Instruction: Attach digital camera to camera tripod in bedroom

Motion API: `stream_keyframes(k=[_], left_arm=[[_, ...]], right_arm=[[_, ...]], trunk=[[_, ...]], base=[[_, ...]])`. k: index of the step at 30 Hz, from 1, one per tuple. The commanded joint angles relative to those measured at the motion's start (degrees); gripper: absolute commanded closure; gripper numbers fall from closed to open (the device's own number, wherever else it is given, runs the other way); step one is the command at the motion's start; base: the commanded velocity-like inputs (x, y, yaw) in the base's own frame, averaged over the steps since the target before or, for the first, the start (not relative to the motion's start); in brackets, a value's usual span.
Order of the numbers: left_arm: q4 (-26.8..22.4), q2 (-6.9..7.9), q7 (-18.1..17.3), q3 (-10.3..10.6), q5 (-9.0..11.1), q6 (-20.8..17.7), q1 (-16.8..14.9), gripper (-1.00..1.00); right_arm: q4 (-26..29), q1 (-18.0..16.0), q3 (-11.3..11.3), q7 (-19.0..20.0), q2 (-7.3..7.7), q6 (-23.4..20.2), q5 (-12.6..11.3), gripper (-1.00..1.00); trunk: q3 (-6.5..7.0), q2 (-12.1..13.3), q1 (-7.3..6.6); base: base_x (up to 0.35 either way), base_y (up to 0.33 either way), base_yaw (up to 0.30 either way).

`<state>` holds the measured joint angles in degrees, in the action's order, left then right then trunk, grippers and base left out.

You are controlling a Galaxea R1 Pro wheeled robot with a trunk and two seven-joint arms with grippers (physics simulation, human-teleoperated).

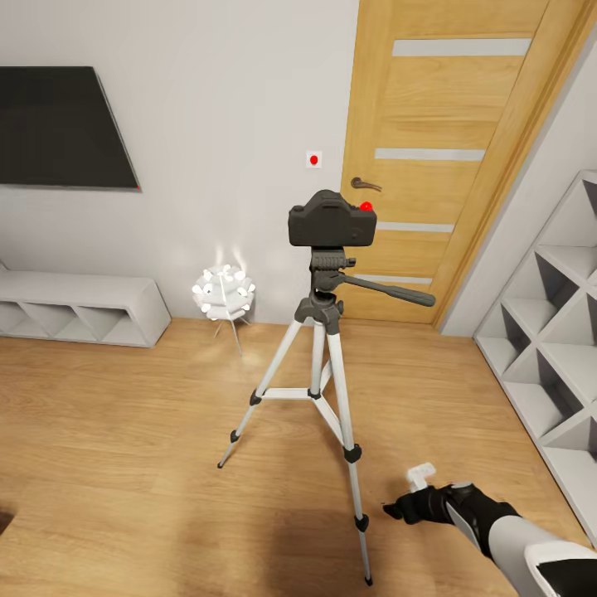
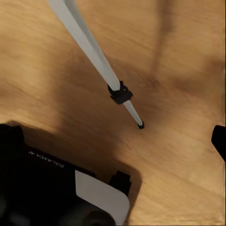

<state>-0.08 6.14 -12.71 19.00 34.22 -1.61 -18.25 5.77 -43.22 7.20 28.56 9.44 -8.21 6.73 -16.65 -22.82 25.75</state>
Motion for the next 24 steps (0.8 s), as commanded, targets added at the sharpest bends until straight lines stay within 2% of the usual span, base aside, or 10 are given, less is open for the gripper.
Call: stream_keyframes(k=[1,7,14,19,24], left_arm=[[-0.01,0.02,-0.21,0.44,0.60,-0.15,-0.03,-1.00],[-0.07,-0.04,-0.25,0.49,0.45,1.10,-0.01,-1.00],[-0.09,-0.11,-0.22,0.51,0.44,4.20,-0.03,-1.00],[-0.05,-0.40,-0.21,0.50,0.37,4.68,-0.03,-1.00],[-0.02,-0.59,-0.21,0.49,0.34,4.74,0.38,-1.00]], right_arm=[[-0.72,-0.02,0.17,-0.54,0.14,-0.23,0.25,-1.00],[-5.51,-0.04,0.07,-5.35,0.47,0.10,-0.14,-1.00],[-7.28,0.33,-0.14,-11.62,0.56,0.32,-1.28,-1.00],[-7.62,2.99,-0.22,-14.95,0.51,0.40,-3.72,-1.00],[-7.69,7.39,-0.24,-16.40,0.44,1.11,-7.71,-1.00]], trunk=[[-0.09,-0.10,0.03],[-0.09,-0.10,0.03],[-0.09,-0.10,0.03],[-0.09,-0.10,0.03],[-0.09,-0.10,0.03]], base=[[0.000,0.000,0.000],[0.000,0.000,0.000],[0.000,0.000,0.000],[0.000,0.000,0.000],[0.000,0.000,0.000]])
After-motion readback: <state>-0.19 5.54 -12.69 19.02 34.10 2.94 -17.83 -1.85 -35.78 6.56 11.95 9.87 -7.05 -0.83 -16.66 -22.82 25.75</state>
